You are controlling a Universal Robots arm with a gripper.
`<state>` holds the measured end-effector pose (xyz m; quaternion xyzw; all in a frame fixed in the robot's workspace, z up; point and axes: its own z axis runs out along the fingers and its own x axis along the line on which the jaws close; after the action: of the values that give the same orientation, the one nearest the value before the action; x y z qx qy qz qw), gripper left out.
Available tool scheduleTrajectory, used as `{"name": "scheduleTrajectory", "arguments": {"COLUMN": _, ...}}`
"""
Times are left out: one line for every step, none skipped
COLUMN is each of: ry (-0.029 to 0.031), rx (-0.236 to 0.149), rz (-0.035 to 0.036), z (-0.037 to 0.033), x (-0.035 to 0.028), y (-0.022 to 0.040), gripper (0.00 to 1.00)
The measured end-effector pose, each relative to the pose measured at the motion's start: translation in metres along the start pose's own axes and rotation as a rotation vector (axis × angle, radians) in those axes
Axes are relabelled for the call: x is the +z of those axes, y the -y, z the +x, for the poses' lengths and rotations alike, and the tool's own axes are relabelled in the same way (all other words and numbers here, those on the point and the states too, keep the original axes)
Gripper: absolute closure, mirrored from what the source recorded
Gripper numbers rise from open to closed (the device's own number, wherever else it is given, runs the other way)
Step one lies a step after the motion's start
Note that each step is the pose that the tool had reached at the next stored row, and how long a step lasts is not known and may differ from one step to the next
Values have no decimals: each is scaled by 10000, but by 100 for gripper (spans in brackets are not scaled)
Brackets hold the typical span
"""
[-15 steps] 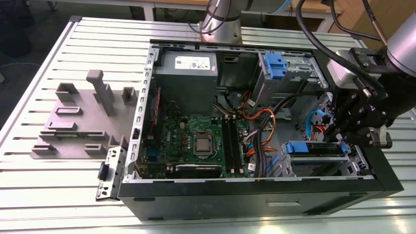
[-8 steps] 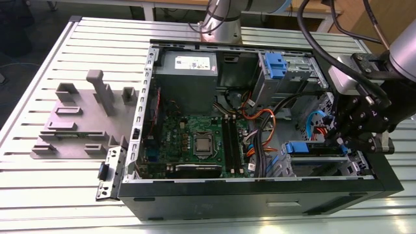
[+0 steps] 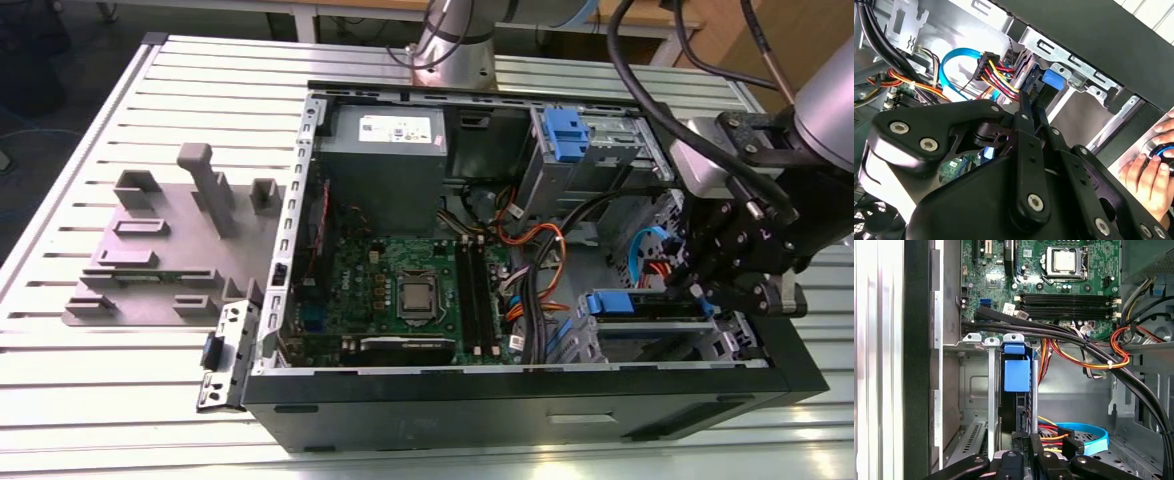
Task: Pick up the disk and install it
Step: 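Insert the first disk wire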
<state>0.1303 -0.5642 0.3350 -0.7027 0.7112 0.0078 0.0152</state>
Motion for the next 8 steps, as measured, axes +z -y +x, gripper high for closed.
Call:
{"name": "scheduleTrajectory", "arguments": {"ry": 2, "rx": 0, "rz": 34, "z": 0, "x": 2, "y": -4, "gripper": 82}}
{"name": "scheduleTrajectory", "arguments": {"ry": 3, "rx": -5, "rz": 71, "z": 0, "x": 4, "y": -9, "gripper": 82}}
{"name": "scheduleTrajectory", "arguments": {"ry": 2, "rx": -14, "rz": 107, "z": 1, "x": 4, "y": -15, "gripper": 82}}
{"name": "scheduleTrajectory", "arguments": {"ry": 3, "rx": -21, "rz": 141, "z": 0, "x": 5, "y": -22, "gripper": 82}}
{"name": "scheduleTrajectory", "arguments": {"ry": 3, "rx": -24, "rz": 164, "z": 1, "x": 5, "y": -27, "gripper": 82}}
{"name": "scheduleTrajectory", "arguments": {"ry": 2, "rx": -24, "rz": 175, "z": 1, "x": 5, "y": -32, "gripper": 82}}
{"name": "scheduleTrajectory", "arguments": {"ry": 2, "rx": -24, "rz": 181, "z": 1, "x": 5, "y": -38, "gripper": 82}}
{"name": "scheduleTrajectory", "arguments": {"ry": 3, "rx": -24, "rz": 185, "z": 1, "x": 6, "y": -42, "gripper": 82}}
